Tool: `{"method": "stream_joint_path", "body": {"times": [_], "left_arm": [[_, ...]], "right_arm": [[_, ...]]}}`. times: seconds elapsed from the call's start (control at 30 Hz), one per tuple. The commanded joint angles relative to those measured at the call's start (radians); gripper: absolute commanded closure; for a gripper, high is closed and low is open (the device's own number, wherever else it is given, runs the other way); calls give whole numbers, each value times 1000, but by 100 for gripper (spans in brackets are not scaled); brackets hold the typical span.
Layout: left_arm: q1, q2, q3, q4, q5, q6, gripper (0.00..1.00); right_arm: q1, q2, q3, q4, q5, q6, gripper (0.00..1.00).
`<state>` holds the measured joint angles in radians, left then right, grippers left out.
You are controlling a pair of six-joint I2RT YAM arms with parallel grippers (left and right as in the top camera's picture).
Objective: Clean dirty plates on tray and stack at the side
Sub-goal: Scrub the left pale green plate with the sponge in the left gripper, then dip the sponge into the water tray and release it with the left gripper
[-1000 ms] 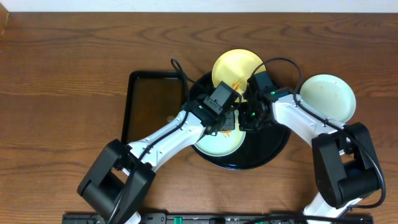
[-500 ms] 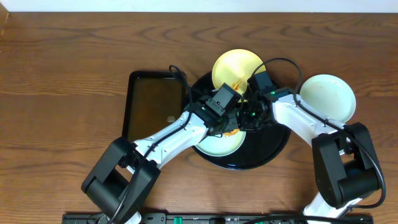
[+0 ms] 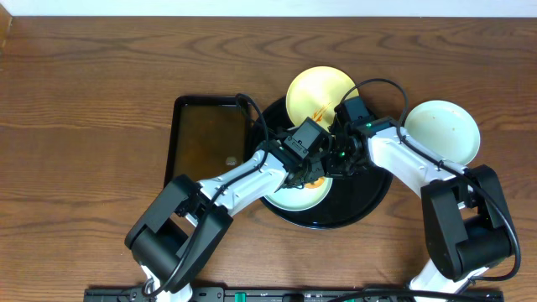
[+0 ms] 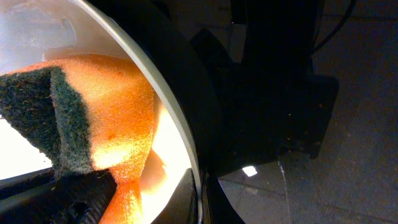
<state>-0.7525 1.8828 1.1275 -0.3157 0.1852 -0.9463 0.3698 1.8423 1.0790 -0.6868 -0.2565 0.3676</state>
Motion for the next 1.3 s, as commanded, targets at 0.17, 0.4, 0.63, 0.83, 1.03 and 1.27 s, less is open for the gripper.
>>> {"method": "stream_joint_path", "body": {"times": [0.17, 0.4, 0.63, 0.83, 1.03, 1.27], "left_arm": [[12, 59, -11, -93, -187, 3, 92], [61, 58, -11, -153, -227, 6, 93], [126, 23, -11, -185, -271, 84, 92], [136, -153, -11, -225, -274, 224, 93], [161, -305, -11, -330, -349, 259, 93], [299, -329, -11, -369, -354, 291, 92]], "right_arm": [[4, 9, 5, -12, 25, 14, 99], [4, 9, 5, -43, 77, 36, 99], [3, 9, 5, -43, 77, 36, 99], [4, 9, 5, -42, 86, 36, 99], [4, 9, 5, -42, 91, 36, 92], [5, 9, 5, -34, 91, 36, 76]]}}
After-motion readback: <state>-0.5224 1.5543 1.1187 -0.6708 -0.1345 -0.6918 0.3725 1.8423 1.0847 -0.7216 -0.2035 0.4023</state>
